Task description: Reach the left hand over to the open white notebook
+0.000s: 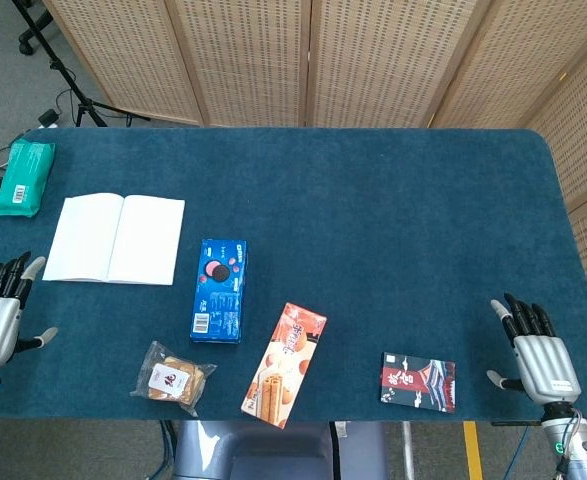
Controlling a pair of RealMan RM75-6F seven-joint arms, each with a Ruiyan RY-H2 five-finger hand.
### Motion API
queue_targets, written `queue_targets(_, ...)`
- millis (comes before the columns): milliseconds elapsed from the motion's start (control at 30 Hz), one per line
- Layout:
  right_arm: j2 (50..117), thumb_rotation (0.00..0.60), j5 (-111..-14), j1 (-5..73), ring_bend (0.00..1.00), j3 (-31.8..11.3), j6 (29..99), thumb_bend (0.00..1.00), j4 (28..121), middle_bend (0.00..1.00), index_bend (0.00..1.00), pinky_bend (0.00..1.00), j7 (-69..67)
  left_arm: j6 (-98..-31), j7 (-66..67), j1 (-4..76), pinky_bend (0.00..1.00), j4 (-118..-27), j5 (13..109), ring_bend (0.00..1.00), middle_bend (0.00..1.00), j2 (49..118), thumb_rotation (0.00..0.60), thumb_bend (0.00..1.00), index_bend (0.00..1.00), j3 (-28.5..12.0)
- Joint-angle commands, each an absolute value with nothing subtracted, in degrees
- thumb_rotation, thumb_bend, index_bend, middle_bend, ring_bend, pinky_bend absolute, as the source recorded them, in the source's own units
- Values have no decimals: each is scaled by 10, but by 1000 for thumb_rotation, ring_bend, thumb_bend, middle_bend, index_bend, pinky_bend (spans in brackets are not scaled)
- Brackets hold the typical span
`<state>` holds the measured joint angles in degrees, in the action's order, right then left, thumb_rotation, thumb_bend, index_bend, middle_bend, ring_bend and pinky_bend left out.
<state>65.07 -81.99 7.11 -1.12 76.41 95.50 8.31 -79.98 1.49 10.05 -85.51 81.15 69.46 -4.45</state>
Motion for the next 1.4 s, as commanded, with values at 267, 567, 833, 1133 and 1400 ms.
queue_targets(267,648,600,-822,70,0,-12,767,101,955,0,54,0,76,-802,18,100,0,-858,814,0,0,695,600,25,0,-44)
queue_targets(567,649,600,-823,71,0,-11,765,101,956,0,54,0,79,-801,18,101,0,-856,813,0,0,696,600,26,0,-44)
queue_targets(833,651,600,-821,73,0,-10,759,101,954,0,53,0,81,-802,20,101,0,-857,814,0,0,696,600,26,0,-44)
queue_targets(1133,652,600,-820,72,0,-9,761,102,955,0,54,0,87,-791,16,106,0,-851,804,0,0,699,600,26,0,-50)
queue_targets(1400,657,600,-816,75,0,-9,754,101,952,0,54,0,91,-711,14,150,0,-800,774,0,0,693,600,27,0,-66)
